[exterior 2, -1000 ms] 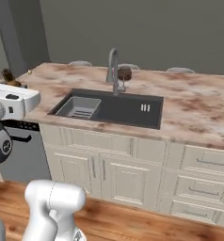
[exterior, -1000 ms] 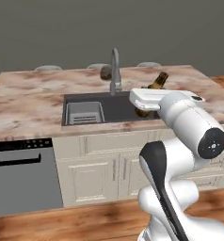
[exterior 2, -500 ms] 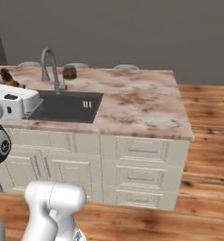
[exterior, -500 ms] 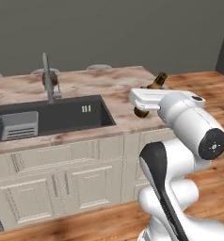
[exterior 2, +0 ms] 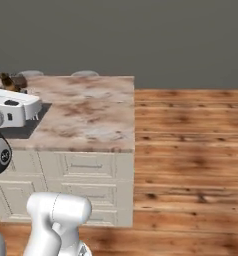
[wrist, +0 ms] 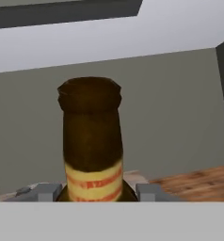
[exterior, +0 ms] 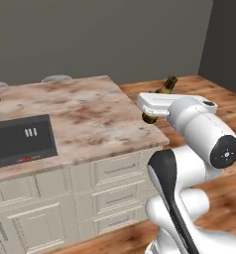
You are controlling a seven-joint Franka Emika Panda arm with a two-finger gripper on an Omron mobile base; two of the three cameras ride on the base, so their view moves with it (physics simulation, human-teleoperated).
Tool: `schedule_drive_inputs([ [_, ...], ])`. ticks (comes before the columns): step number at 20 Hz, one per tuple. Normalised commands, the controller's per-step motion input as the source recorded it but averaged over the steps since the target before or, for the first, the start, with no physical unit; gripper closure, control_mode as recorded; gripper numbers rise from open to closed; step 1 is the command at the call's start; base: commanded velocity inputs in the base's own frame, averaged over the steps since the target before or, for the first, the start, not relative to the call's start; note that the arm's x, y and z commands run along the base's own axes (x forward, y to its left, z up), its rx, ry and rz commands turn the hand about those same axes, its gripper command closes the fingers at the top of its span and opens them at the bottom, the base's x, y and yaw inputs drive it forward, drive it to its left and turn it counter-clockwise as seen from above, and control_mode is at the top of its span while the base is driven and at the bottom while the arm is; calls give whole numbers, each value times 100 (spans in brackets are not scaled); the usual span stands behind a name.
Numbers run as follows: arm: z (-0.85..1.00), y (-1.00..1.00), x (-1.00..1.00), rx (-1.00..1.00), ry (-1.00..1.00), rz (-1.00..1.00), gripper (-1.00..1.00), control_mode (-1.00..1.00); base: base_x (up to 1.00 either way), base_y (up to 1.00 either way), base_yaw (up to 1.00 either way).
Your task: Open the cabinet directly in front. Then move the beer and the mug to the dining counter with the jar on it.
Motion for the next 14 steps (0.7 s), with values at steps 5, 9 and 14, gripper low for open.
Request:
schedule_drive_inputs([
  [5,0,0,0,0,0,0,100,100,97,-100,0],
  [9,0,0,0,0,0,0,100,100,77,-100,-5],
  [14,0,0,0,0,0,0,100,100,64,-100,-9],
])
